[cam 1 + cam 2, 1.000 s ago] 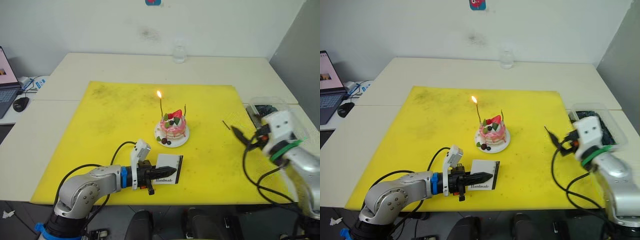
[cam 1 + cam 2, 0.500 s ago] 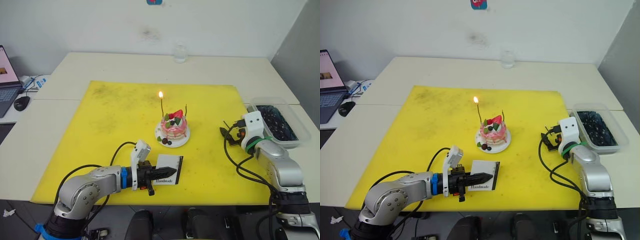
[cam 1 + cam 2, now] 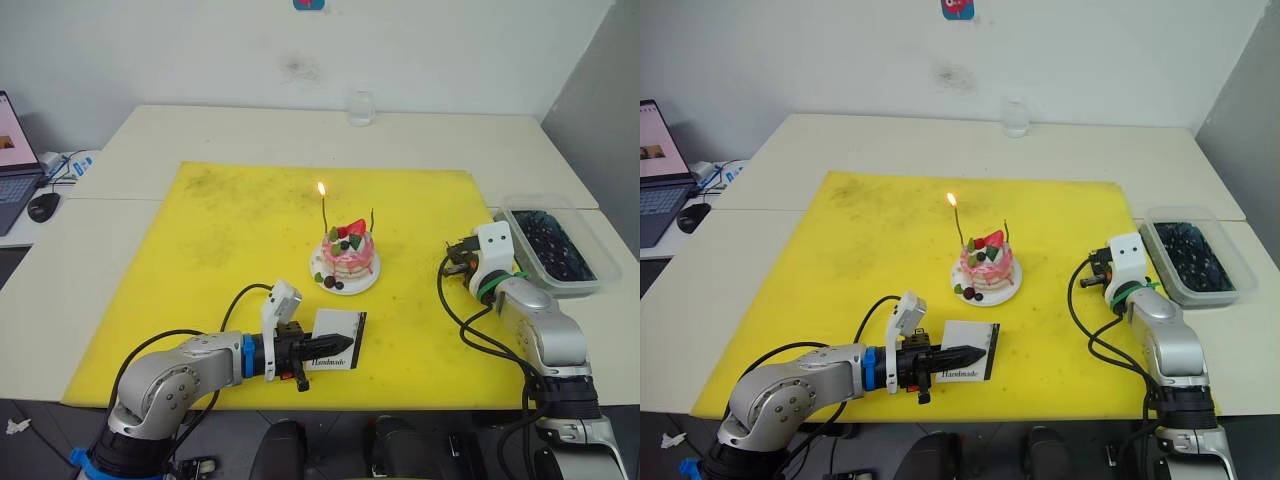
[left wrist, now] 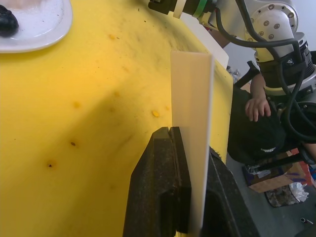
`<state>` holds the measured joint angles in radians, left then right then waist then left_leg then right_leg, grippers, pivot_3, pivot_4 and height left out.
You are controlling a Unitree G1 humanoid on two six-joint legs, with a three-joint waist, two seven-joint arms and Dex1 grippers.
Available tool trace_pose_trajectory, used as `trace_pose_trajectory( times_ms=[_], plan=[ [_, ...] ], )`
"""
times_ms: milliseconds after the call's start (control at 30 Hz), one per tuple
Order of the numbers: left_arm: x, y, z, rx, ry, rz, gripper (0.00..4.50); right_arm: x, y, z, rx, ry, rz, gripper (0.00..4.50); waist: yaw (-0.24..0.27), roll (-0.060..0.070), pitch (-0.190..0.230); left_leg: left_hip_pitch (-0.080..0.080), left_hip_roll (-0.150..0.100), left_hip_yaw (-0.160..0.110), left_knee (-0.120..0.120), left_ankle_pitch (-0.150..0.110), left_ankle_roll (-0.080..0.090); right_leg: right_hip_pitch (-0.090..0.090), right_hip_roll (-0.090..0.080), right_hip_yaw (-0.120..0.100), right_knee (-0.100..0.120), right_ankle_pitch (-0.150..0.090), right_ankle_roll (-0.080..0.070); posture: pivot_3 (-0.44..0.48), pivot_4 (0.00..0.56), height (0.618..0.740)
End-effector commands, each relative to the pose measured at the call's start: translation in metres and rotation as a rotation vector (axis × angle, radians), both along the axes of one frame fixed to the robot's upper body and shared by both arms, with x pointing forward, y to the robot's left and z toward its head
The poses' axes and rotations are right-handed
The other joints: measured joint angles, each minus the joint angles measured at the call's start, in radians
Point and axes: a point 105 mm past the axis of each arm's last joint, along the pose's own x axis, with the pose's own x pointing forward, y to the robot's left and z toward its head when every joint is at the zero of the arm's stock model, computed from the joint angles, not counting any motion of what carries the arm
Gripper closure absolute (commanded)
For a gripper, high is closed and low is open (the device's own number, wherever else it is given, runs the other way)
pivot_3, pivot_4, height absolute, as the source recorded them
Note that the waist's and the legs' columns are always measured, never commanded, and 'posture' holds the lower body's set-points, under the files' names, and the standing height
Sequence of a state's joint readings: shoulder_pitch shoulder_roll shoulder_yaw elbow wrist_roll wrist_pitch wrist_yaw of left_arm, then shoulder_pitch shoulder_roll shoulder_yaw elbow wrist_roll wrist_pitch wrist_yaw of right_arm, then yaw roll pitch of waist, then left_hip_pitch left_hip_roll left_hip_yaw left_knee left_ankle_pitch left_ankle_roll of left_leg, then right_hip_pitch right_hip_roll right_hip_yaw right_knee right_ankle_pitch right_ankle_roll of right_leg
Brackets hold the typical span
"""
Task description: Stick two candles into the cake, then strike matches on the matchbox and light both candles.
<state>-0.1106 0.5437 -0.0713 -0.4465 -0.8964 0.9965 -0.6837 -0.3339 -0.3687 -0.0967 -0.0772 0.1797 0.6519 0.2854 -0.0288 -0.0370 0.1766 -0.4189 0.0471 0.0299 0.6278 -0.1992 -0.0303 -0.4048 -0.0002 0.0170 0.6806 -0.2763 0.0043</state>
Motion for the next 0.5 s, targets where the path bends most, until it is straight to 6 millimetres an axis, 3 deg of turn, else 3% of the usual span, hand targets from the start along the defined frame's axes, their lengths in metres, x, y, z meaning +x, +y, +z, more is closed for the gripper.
trace_pose_trajectory(
  times_ms=[33,300,500],
  plan=[
    [-0.002,-0.002,0.011,-0.019,-0.049,-0.011,4.5,-0.002,0.003,0.008,0.01,-0.031,0.014,4.47,0.0,0.0,0.0,0.0,0.0,0.0,0.0,0.0,0.0,0.0,0.0,0.0,0.0,0.0,0.0,0.0,0.15,0.74],
    [-0.001,-0.001,0.01,-0.014,-0.051,-0.009,4.5,-0.014,0.011,0.03,-0.013,-0.098,0.06,4.47,0.0,0.0,0.0,0.0,0.0,0.0,0.0,0.0,0.0,0.0,0.0,0.0,0.0,0.0,0.0,0.0,0.15,0.74],
    [0.002,0.0,0.009,-0.008,-0.053,-0.017,4.5,-0.048,0.021,0.058,-0.026,-0.14,0.12,4.47,0.001,0.0,0.0,0.0,0.0,0.0,0.0,0.0,0.0,0.0,-0.001,0.0,0.0,0.0,0.0,0.0,0.15,0.74]
  ],
)
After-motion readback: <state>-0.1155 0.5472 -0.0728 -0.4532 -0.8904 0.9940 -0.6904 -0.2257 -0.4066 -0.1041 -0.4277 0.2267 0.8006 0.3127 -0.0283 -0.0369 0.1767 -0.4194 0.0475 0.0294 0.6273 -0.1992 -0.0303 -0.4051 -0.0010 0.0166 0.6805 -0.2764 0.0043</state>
